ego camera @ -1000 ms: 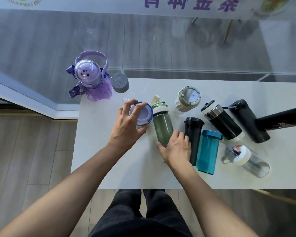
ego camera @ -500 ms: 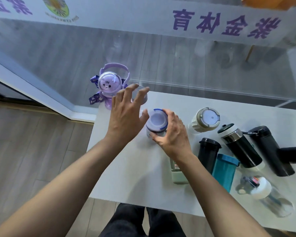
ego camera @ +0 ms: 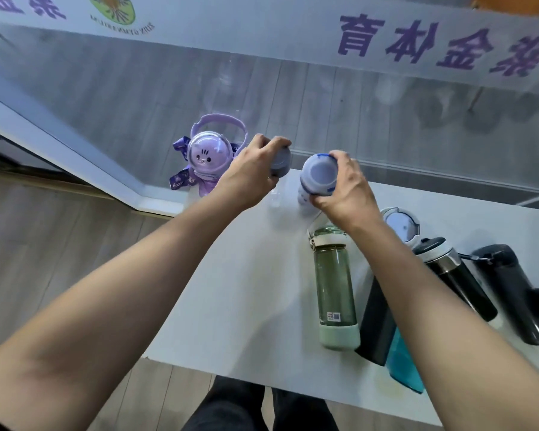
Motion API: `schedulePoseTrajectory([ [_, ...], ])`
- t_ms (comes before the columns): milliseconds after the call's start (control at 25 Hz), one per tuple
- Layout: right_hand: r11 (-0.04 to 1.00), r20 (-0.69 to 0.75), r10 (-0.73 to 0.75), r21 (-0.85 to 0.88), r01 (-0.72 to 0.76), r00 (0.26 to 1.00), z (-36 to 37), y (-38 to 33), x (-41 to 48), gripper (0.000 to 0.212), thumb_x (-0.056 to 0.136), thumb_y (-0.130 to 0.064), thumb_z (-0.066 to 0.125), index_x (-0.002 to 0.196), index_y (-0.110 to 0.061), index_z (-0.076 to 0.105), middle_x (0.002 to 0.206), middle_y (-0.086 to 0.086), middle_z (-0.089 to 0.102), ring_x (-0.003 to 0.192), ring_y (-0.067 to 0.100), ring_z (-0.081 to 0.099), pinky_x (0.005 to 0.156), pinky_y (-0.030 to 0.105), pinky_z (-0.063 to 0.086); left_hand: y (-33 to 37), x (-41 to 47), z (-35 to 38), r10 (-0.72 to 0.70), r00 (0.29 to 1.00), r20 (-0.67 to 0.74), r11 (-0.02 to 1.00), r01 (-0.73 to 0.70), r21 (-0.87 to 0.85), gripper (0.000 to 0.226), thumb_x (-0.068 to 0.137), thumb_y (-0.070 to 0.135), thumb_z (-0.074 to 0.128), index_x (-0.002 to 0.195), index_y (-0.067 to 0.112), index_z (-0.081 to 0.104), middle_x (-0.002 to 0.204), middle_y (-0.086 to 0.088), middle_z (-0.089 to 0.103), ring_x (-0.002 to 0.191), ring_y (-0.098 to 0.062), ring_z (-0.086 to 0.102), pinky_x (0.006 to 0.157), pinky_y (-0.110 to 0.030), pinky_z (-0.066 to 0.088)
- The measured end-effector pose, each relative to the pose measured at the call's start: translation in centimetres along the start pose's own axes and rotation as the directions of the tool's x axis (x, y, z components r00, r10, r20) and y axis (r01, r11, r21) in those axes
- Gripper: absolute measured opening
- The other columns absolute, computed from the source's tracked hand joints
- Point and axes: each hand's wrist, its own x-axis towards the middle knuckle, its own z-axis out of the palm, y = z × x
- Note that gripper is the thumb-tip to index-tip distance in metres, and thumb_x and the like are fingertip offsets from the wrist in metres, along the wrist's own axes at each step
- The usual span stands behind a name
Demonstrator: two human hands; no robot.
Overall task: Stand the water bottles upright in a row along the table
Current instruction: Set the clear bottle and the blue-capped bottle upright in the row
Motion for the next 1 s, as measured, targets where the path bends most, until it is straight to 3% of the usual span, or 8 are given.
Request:
schedulePoseTrajectory([
  [160,0.996,-0.039,0.068,-0.055,-0.070,0.997,-1.8,1.0,2.0,0.081,0.068,-0.031,0.085,0.137,-0.024,0.042,0.131,0.006,0.050,0.114,0.030,0.057,0.084,0.034,0.043,0.6,1.8,0.0,0.018,1.000,0.004,1.000,-0.018,-0.015,0.061,0.084,0.009,0.065,0.140,0.024,0.046,0.130,-0.011,0.049,0.113,-0.034,0.053,0.091,-0.038,0.045],
  [400,0.994,-0.065,0.093,-0.047,-0.096,0.994,-2.8,2.0,2.1,0.081,0.067,-0.036,0.088,0.134,-0.024,0.043,0.130,0.004,0.051,0.110,0.028,0.058,0.084,0.034,0.046,0.3,1.7,0.5,0.033,0.999,-0.028,0.999,-0.034,-0.032,0.063,0.083,0.007,0.065,0.140,0.025,0.046,0.129,-0.011,0.049,0.110,-0.034,0.053,0.094,-0.044,0.047],
  [1000,0.993,-0.043,0.090,-0.072,-0.093,0.995,-2.7,1.6,1.8,0.081,0.067,-0.037,0.086,0.135,-0.024,0.043,0.129,0.005,0.051,0.113,0.028,0.056,0.088,0.036,0.046,0.1,1.1,1.4,0.036,0.996,-0.080,0.999,-0.038,-0.024,0.067,0.083,0.006,0.066,0.143,0.026,0.044,0.127,-0.012,0.049,0.114,-0.032,0.052,0.094,-0.036,0.044],
])
